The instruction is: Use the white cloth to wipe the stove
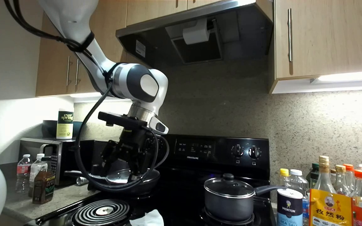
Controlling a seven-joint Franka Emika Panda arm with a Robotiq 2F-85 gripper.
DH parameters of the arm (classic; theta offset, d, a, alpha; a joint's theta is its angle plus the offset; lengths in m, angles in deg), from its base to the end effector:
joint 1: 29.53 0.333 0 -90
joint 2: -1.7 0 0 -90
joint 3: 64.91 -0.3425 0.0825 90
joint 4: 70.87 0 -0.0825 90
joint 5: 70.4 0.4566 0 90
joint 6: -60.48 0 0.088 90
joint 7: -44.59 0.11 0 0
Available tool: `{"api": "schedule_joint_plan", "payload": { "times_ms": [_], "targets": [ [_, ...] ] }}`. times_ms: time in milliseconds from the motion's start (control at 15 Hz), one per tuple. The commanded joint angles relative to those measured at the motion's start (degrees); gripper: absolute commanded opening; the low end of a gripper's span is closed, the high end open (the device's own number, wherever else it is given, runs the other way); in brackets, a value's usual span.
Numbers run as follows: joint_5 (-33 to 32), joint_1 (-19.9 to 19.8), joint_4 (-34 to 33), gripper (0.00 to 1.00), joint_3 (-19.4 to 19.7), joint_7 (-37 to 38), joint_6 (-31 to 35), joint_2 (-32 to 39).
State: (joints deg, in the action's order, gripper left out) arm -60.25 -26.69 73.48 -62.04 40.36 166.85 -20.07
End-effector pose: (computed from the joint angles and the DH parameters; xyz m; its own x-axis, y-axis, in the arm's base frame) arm 0.4332 0.0147 0.3763 0.9621 0.0310 -0.2711 -0.0211 -0.9821 -0.1872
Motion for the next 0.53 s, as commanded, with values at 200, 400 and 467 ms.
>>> {"api": "schedule_joint_plan", "payload": {
  "times_ms": [200,400,467],
  "targets": [
    [0.17,-0.70,-1.11,1.00,-0.77,-0.19,-0.19,1.10],
    [-0.55,-1.04,-1.98,1.00,-0.52,-1.38,6.11,5.76],
    [-1.51,-1.20,-2.40,1.00,-0.58,-1.59,8.27,7.30]
  ]
}}
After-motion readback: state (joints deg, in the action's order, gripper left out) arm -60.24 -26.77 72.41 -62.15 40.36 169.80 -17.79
